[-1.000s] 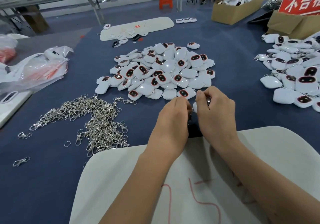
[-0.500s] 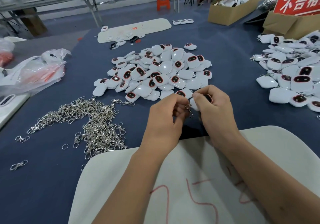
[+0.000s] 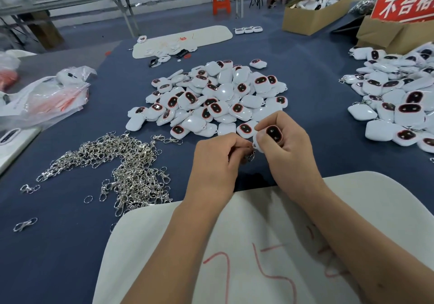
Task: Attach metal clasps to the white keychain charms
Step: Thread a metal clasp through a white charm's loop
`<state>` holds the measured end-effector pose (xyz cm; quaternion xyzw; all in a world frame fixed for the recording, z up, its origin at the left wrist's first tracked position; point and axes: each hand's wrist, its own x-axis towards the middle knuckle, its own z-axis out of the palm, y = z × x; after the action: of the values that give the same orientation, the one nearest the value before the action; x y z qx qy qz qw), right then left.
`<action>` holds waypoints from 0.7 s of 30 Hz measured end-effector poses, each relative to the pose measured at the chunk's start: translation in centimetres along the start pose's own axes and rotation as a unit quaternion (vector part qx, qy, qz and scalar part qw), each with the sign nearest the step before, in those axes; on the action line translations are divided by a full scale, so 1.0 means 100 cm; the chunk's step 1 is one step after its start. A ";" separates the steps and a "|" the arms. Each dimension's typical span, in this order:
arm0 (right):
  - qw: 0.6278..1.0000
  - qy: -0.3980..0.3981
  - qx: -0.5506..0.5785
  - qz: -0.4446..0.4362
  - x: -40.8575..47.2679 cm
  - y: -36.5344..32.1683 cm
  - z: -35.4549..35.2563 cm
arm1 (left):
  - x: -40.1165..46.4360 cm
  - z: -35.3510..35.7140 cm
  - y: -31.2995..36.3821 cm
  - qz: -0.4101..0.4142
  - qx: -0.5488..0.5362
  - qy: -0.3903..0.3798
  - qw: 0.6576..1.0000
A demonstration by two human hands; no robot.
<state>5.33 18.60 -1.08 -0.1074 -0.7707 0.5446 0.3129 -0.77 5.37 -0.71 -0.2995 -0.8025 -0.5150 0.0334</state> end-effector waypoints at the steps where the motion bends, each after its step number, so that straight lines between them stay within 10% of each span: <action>1: 1.000 0.001 -0.016 -0.015 -0.001 0.000 0.001 | 0.000 -0.001 0.001 0.004 0.022 -0.003 1.000; 7: 0.988 0.017 -0.117 -0.102 -0.004 -0.002 0.007 | 0.001 -0.003 0.007 0.046 0.189 -0.018 0.981; 13: 0.981 -0.028 0.186 0.043 0.001 0.001 -0.002 | 0.000 0.005 0.004 -0.032 -0.120 0.041 0.991; 21: 0.959 -0.066 0.260 0.093 0.004 0.003 -0.002 | 0.003 0.000 -0.002 -0.082 -0.307 0.013 0.948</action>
<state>5.10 19.06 -1.13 -0.0575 -0.6081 0.7588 0.2261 -1.10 5.41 -0.74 -0.2218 -0.6269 -0.7411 -0.0922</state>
